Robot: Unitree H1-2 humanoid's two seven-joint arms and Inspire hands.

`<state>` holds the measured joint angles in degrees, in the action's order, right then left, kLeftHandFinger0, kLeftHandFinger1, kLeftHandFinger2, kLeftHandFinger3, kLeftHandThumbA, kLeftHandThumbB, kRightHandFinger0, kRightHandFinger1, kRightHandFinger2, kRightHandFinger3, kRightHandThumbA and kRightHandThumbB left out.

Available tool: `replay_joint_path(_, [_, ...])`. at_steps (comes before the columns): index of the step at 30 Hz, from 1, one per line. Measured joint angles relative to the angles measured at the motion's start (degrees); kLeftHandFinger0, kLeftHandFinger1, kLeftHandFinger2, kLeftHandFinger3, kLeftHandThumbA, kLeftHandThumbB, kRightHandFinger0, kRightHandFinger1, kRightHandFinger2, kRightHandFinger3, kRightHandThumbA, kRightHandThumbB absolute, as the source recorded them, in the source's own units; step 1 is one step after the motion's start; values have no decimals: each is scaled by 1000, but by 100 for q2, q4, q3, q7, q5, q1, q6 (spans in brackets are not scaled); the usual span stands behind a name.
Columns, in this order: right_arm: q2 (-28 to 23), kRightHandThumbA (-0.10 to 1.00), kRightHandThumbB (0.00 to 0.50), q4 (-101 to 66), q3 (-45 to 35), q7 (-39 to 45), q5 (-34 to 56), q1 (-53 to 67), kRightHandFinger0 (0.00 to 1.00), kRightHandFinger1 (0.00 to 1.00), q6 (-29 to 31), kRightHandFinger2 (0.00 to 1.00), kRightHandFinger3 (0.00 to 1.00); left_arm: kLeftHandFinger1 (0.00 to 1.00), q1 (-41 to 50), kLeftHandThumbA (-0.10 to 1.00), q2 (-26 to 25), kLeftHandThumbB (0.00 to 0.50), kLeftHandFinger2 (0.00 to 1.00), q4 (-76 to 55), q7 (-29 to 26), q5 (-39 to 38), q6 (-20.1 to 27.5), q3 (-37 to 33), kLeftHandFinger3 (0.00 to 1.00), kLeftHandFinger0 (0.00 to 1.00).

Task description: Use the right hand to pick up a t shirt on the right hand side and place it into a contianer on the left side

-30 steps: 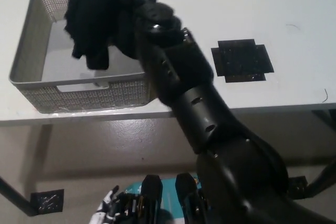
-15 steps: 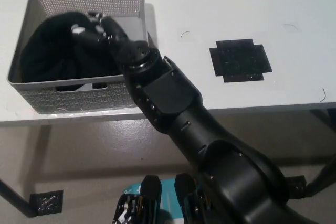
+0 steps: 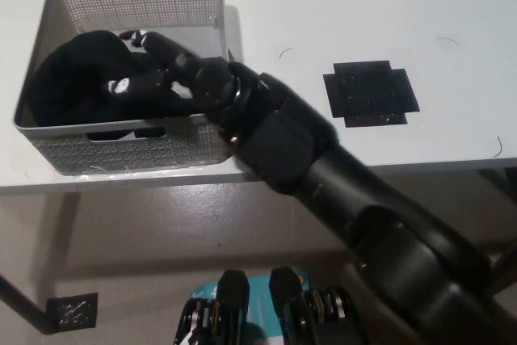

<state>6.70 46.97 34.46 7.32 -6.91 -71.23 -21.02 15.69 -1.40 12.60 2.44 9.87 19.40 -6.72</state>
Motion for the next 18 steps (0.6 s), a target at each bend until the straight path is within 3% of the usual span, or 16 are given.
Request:
replay_joint_path(2, [-244,1000,356,-464,127,63,-98,131,1000,1000,-7,1000,1000,936,0,969,-10,239,937,0,1,-2,0,4,1000,795])
replay_joint_path(3, [-349,1000,356,-665,153,89,-116,202,1000,1000,-12,1000,1000,937,0,970,-13,238,938,0,2,-2,-1,4,1000,795])
replay_joint_path(5, [-566,1000,403,-1061,197,149,-192,357,1000,1000,-26,1000,1000,939,1,971,-17,245,941,-1,2,-3,-3,5,1000,799])
replay_joint_path(13, [-1546,1000,374,-2650,190,318,-346,960,1000,1000,-69,1000,1000,919,-3,988,-50,224,925,0,3,-16,-2,13,1000,778])
replay_joint_path(16, [-1926,1000,397,-3263,150,355,-354,1292,1000,1000,-84,1000,1000,936,1,976,-61,221,949,1,3,-24,3,17,1000,798])
replay_joint_path(18, [-2128,1000,387,-3638,140,375,-367,1500,1000,1000,-94,1000,1000,932,5,978,-64,224,941,1,3,-30,5,20,1000,805])
